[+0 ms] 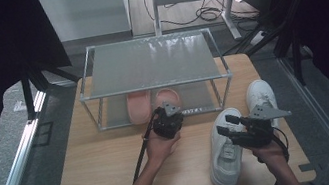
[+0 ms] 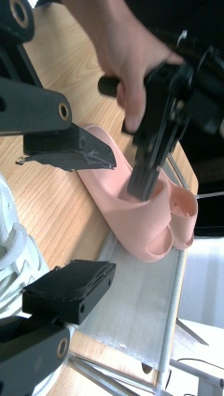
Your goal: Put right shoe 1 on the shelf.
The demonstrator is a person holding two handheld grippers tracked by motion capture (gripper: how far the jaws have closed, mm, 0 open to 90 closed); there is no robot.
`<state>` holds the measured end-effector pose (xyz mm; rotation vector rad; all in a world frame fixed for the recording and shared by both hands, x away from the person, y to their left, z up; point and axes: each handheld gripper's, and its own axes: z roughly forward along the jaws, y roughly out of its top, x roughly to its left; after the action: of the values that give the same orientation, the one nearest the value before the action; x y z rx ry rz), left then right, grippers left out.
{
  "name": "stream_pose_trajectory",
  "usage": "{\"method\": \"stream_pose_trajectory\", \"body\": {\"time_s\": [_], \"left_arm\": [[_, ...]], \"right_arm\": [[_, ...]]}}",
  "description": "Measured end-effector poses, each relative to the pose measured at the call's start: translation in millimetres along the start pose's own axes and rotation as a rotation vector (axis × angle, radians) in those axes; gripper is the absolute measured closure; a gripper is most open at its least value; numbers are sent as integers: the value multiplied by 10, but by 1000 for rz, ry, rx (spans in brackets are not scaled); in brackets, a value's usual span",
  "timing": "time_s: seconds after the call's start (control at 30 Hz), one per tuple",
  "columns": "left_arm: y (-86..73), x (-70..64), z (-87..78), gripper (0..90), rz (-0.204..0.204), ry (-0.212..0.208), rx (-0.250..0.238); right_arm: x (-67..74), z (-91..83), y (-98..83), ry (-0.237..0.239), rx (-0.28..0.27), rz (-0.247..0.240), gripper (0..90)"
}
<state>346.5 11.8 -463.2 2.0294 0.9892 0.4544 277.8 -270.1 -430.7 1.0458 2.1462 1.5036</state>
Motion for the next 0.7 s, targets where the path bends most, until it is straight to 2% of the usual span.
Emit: {"method": "stream_pose_trajectory", "body": {"time_s": [0.2, 0.43, 0.57, 0.7], "left_arm": [[-212, 167, -250, 841, -25, -3, -15], [-491, 369, -423, 830, -64, -1, -2], [-622, 417, -470, 829, -71, -11, 16], [-721, 403, -505, 836, -54, -27, 39]], "right_arm": [[18, 26, -4, 0, 8, 0, 444], [22, 71, -21, -10, 21, 8, 494], [25, 78, -23, -8, 23, 9, 501], [22, 76, -23, -8, 21, 10, 500]]}}
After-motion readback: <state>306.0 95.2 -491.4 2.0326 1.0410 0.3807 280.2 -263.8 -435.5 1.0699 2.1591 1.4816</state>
